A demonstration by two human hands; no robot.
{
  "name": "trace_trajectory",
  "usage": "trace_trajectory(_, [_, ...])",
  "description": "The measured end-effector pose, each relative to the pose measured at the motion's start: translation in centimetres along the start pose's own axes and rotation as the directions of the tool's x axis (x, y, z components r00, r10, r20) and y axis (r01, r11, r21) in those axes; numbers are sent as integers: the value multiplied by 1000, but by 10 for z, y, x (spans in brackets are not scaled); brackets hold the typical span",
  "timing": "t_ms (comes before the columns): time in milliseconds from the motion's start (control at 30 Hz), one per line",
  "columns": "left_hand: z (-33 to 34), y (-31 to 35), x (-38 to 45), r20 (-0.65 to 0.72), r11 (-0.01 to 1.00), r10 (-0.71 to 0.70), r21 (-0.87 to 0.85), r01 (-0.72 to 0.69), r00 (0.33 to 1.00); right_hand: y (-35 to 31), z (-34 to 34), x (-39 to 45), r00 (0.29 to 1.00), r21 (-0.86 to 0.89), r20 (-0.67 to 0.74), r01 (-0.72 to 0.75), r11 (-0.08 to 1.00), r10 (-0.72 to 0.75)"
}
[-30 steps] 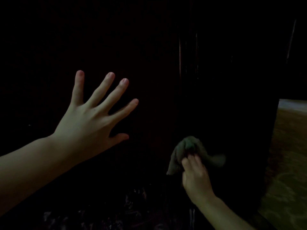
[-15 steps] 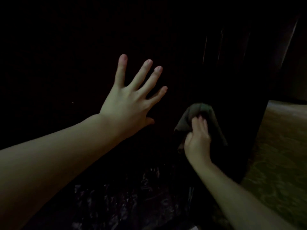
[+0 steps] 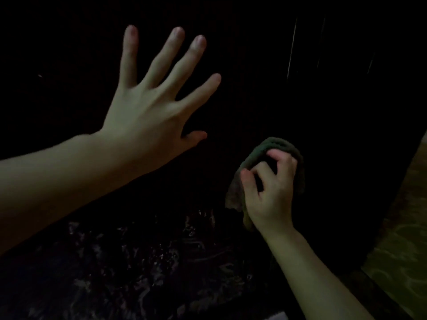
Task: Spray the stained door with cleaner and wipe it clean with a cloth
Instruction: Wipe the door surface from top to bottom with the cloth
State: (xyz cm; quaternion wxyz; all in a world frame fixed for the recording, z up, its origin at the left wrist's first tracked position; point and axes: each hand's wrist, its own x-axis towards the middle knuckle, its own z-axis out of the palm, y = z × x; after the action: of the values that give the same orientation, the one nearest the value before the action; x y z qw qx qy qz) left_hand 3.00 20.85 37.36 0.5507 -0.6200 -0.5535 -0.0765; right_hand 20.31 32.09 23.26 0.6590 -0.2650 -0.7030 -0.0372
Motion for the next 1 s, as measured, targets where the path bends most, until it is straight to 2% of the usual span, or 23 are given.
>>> trace_trajectory(100, [8, 21, -24, 5, 1000, 6, -27, -6, 1000, 21, 17, -23, 990, -1, -106, -95, 996, 94])
trace_trajectory(167, [14, 35, -41, 32, 999, 31, -43, -30, 999, 28, 27, -59, 967, 21, -143, -208, 978, 209])
trace_trajectory(233, [19, 44, -54, 54, 998, 55, -40, -53, 997, 26, 34, -87, 958, -11, -156, -247, 969, 243])
trace_trajectory(300, [21, 44, -59, 51, 998, 59, -38, -57, 997, 24, 36, -89, 964, -18, -149, -226, 974, 221])
trace_trajectory(400, [22, 39, -57, 38, 997, 77, -22, -76, 996, 27, 30, -45, 980, -22, -164, -122, 992, 117])
trace_trajectory(500, [24, 38, -58, 34, 997, 71, -34, -70, 997, 23, 30, -8, 969, 74, -241, -42, 996, 58])
trace_trajectory(533, [24, 39, -59, 34, 997, 66, -41, -65, 997, 19, 33, -7, 957, 98, -277, -68, 993, 93])
trace_trajectory(600, [23, 39, -60, 32, 997, 69, -46, -68, 997, 10, 47, -30, 920, 98, -316, -210, 973, 230])
trace_trajectory(667, [22, 37, -60, 32, 995, 76, -62, -74, 997, -6, 62, -74, 909, 33, -292, -301, 953, 297])
trace_trajectory(767, [20, 32, -63, 24, 993, 69, -95, -66, 997, -29, 75, -139, 978, -73, -119, -182, 981, 173])
trace_trajectory(833, [19, 28, -65, 11, 993, 52, -109, -51, 999, -24, 68, -135, 994, -91, -9, -112, 990, 112])
trace_trajectory(867, [18, 26, -67, 4, 993, 36, -114, -36, 999, -16, 64, -119, 997, -77, -13, -72, 994, 71])
trace_trajectory(933, [18, 25, -71, 5, 991, -9, -131, 10, 1000, -6, 51, -71, 994, 7, -111, 3, 1000, -2])
trace_trajectory(1000, [19, 26, -76, 4, 985, -75, -152, 75, 997, -4, 42, -22, 973, 77, -230, -9, 997, 26])
